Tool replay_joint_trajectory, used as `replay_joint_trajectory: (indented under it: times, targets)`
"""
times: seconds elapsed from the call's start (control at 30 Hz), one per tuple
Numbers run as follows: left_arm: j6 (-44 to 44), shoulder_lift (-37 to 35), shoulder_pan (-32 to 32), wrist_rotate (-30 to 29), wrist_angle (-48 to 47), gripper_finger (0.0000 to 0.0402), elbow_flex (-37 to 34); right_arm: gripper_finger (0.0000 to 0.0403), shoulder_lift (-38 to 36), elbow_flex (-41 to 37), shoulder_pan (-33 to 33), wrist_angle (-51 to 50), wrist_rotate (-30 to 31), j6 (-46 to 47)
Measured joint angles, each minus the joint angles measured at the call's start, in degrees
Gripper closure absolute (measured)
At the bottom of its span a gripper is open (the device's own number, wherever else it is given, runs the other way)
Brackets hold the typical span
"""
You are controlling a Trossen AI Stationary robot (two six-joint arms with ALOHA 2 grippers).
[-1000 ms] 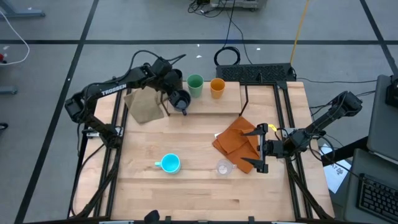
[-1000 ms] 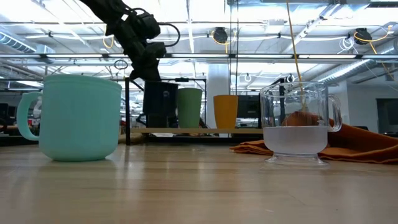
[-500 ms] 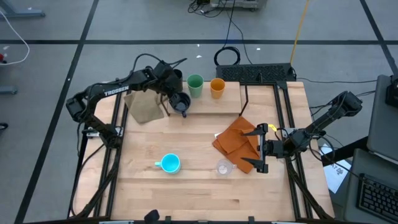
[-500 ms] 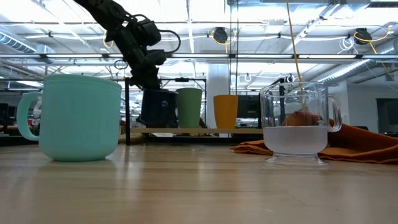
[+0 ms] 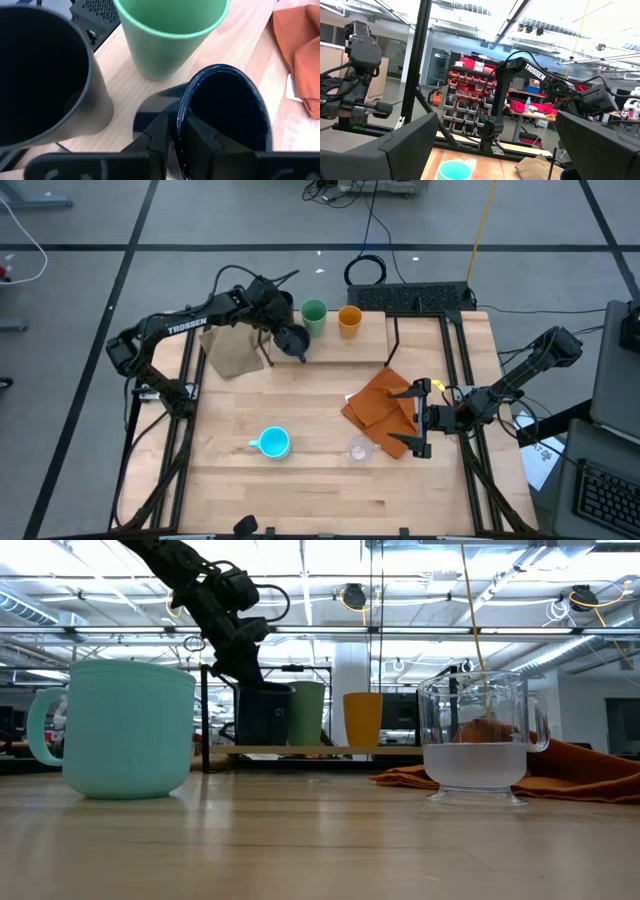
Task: Stack small to large cups/mugs on shelf
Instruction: Put the dark blue mug on the shelf, then put the light blue mug on the shelf
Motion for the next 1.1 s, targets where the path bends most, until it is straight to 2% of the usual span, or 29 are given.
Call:
replay_joint_trajectory:
  times: [0.4,0.77,1.1]
  targets:
    - [0.31,0.0,0.0,0.48,-0.36,0.0369,0.0,0.0009,0.0,0.0,0.0,0.0,-0.01,-0.02]
    - [0.2,-0.07,0.24,0.48,-1.68,0.0327,0.04,0.0009,0.0,0.0,0.0,-0.02,0.0,-0.02]
    - [0.24,-0.09,0.96,0.47,-1.33,0.0323,0.07,0.0009,0.0,0.0,0.0,-0.39,-0.01,0.31]
